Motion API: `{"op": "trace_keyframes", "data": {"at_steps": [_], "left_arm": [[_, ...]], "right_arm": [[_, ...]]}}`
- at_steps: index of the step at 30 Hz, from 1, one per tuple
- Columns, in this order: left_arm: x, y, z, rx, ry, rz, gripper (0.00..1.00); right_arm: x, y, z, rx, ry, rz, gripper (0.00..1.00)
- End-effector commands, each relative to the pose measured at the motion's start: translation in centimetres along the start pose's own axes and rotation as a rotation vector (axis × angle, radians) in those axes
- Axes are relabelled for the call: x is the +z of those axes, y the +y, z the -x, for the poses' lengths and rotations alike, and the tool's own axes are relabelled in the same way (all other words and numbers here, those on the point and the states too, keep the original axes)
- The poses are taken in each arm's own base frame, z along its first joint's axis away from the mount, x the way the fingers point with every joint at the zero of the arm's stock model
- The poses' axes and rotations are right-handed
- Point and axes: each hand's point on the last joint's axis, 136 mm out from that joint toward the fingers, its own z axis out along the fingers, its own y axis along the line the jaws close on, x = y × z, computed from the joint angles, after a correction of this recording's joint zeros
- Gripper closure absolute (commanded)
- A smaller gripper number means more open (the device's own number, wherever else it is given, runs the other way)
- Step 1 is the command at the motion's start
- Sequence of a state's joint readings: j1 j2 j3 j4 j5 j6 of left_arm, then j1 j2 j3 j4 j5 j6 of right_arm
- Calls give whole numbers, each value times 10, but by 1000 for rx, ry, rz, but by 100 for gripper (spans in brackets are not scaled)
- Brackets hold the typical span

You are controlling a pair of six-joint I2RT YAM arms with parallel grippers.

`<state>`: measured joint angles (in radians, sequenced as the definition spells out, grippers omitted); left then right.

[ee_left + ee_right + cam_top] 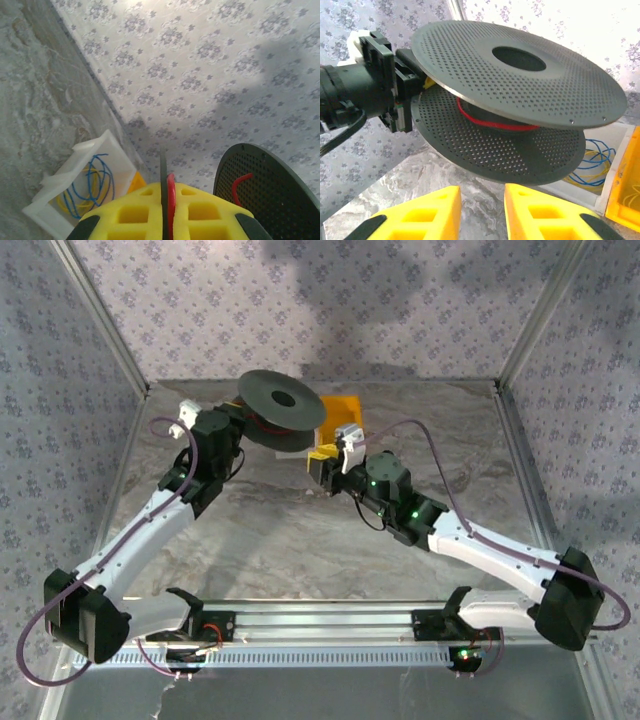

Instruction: Wrap the cables

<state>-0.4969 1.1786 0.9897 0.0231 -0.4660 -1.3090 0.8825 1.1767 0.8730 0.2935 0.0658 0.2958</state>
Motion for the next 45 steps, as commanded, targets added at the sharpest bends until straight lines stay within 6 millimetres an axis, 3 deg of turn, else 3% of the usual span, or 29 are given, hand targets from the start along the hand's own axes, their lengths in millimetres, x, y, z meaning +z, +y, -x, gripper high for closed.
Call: {"op": "trace_keyframes", "data": {"at_steps": [1,5,8,10,14,22,34,40,42,45], "left_arm": [[-15,-42,18,-95,-11,-179,100],[-11,-54,12,-56,90,-301,100],[-11,-75,-1,-1,222,-449,100],[-16,-91,-14,64,313,-544,100],[-32,-114,-48,220,496,-682,100],[-40,-102,-78,279,590,-720,100],[-32,-84,-109,262,650,-708,100],[-27,-73,-127,278,706,-680,100],[-27,-67,-131,310,716,-648,100],[-31,-59,-128,365,704,-608,90]], "right_arm": [[-17,2,3,32,3,67,65],[-43,-31,13,161,-19,62,46],[-63,-64,16,300,-14,31,25],[-70,-81,15,389,10,24,18],[-75,-95,16,484,19,52,13],[-55,-97,13,527,54,107,12],[-39,-77,11,511,64,183,29],[-38,-77,8,513,64,184,50],[-38,-79,6,514,69,178,62],[-40,-81,4,517,73,171,79]]}}
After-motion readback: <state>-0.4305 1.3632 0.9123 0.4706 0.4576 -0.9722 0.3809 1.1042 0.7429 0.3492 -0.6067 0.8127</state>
